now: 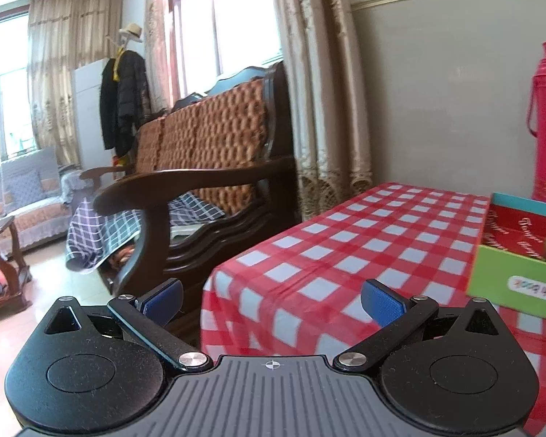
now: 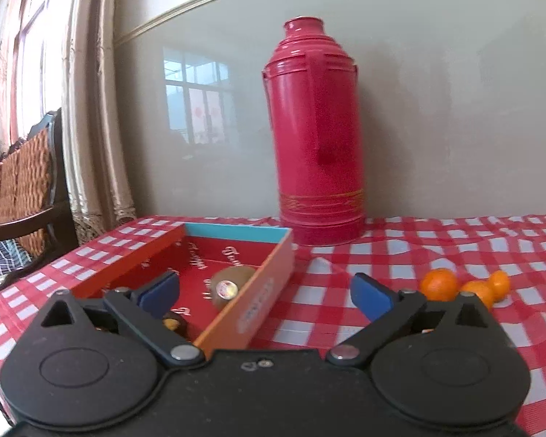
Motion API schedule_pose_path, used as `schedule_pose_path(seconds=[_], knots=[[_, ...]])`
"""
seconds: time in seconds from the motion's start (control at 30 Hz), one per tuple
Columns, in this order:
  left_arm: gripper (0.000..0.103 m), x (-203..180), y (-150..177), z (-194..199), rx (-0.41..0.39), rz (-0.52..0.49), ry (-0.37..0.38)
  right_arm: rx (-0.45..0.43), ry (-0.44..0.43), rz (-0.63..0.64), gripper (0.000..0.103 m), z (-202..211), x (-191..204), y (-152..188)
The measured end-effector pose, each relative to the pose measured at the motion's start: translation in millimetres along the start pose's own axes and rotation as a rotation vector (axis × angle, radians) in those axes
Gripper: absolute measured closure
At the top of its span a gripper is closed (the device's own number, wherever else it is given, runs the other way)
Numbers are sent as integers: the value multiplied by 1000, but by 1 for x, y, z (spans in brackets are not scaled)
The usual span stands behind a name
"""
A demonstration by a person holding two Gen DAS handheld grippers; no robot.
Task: Organize fruits
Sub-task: 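Move the left tool back to the fruits and close on a tangerine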
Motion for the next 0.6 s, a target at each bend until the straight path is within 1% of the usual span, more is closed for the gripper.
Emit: schedule_pose_path(seconds=[0.07,0.5,0.6], knots=[[0,-10,-2,5,-7,-8,19,-4,21,-2,6,4,-9,0],[0,-84,-8,38,-52,-98,134,13,167,-46,6,28,-77,6],[0,-103,-8,48,-65,-126,162,0,211,-60,6,38,-95,7]])
Point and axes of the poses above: each gripper's, at about its wrist camera, not at the fingertips, and z roughly against the way its jaws point, x to its left, y to its underside, the point moved 8 cm from there along -z, roughly the way its jaws point, and after that the axes turned 9 degrees about x, right-handed, at the moved point
